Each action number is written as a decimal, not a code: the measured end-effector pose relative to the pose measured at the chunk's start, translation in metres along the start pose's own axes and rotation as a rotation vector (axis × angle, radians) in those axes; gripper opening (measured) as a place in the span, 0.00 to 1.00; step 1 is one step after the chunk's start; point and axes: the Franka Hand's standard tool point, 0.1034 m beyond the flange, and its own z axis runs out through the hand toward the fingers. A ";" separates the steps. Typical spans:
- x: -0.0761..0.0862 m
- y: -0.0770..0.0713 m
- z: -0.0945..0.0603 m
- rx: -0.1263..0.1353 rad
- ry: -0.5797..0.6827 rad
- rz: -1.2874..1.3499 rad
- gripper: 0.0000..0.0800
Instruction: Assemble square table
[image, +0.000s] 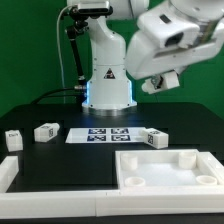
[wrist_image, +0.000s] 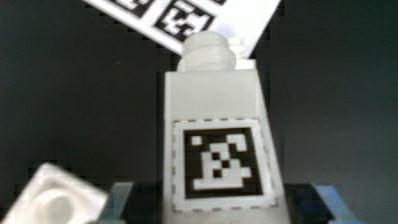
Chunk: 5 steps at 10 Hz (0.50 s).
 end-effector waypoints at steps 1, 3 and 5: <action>0.007 0.000 -0.001 -0.018 0.096 0.008 0.36; 0.006 0.002 0.000 -0.036 0.212 0.014 0.36; 0.013 0.007 -0.003 -0.054 0.361 0.022 0.36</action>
Offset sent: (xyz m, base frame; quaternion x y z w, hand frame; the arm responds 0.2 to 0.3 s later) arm 0.0000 0.0000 0.0000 0.0000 0.1938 0.0000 0.9810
